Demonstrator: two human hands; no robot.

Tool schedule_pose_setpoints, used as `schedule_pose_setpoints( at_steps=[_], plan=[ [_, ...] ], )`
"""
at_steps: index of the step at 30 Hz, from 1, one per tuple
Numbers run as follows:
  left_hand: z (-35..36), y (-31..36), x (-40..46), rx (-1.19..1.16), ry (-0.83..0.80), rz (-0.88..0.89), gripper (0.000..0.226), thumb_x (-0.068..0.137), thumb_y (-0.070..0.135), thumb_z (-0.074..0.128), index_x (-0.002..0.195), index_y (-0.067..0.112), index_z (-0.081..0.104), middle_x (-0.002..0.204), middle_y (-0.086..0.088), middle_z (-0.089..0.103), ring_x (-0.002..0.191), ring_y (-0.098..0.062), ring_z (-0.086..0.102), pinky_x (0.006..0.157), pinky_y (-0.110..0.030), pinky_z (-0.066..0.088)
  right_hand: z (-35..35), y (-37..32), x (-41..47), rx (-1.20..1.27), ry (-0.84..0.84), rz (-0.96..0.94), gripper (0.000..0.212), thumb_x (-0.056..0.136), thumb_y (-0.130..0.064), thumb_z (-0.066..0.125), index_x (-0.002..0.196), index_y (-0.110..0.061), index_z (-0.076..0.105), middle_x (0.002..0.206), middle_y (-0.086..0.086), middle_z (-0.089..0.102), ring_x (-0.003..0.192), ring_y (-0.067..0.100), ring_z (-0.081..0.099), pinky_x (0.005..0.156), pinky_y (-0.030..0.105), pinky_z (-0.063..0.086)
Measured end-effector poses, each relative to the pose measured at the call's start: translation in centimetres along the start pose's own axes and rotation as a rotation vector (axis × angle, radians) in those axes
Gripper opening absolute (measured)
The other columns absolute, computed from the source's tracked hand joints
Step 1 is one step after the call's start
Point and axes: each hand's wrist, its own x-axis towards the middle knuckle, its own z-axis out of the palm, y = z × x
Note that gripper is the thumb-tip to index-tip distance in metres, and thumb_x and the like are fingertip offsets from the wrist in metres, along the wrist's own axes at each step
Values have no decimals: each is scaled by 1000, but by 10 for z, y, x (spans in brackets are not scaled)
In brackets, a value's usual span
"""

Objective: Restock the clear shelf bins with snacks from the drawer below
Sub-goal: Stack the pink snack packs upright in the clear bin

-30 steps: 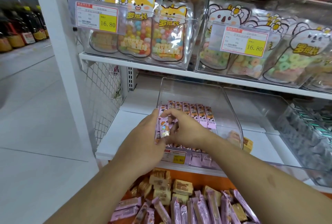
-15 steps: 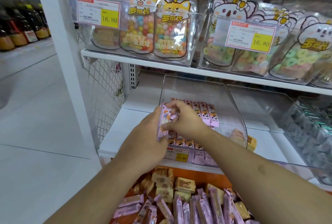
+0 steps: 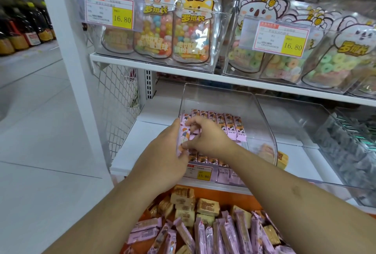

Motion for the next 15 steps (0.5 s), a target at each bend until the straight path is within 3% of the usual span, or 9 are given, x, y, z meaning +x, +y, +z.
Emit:
schedule_pose_setpoints(
  at_steps=[2, 4, 6, 8, 11, 15],
  plan=[
    [0, 0, 0, 15, 9, 11, 82, 101, 29, 63, 163, 42, 11, 159, 14, 42, 129, -10, 54, 92, -17, 39, -1, 4, -6, -32, -56, -9, 63, 78, -31, 91, 132, -29, 59, 110, -11, 59, 92, 6, 63, 74, 23, 55],
    [0, 1, -1, 28, 11, 13, 85, 101, 31, 64, 163, 43, 7, 162, 14, 38, 136, -12, 51, 98, -23, 39, -1, 6, -9, -38, -66, -15, 61, 80, -33, 89, 133, -29, 60, 110, -14, 59, 90, 3, 61, 73, 19, 50],
    [0, 1, -1, 37, 7, 5, 87, 101, 31, 64, 163, 43, 5, 164, 14, 36, 137, -13, 51, 103, -28, 43, 2, 6, -10, -80, -82, -33, 60, 81, -34, 88, 135, -26, 62, 108, -15, 59, 89, 1, 59, 77, 22, 52],
    [1, 2, -1, 38, 9, 8, 88, 100, 31, 64, 163, 44, 5, 164, 14, 36, 139, -14, 50, 108, -32, 44, 5, 6, -9, -151, -89, -54, 59, 84, -36, 85, 138, -23, 63, 105, -10, 61, 92, 10, 60, 85, 31, 56],
    [2, 1, 0, 26, 8, 13, 88, 100, 29, 64, 163, 46, 5, 163, 14, 37, 141, -14, 49, 110, -35, 47, 7, 8, -4, -238, -74, -70, 61, 88, -42, 81, 142, -22, 62, 117, -2, 63, 103, 15, 57, 95, 37, 54],
    [3, 1, 1, 23, 9, 8, 90, 97, 27, 65, 162, 46, 7, 162, 13, 40, 140, -15, 50, 110, -42, 49, 9, 9, 4, -292, -93, -9, 70, 90, -49, 73, 153, -31, 46, 128, 5, 47, 115, 21, 49, 99, 39, 49]
  ],
)
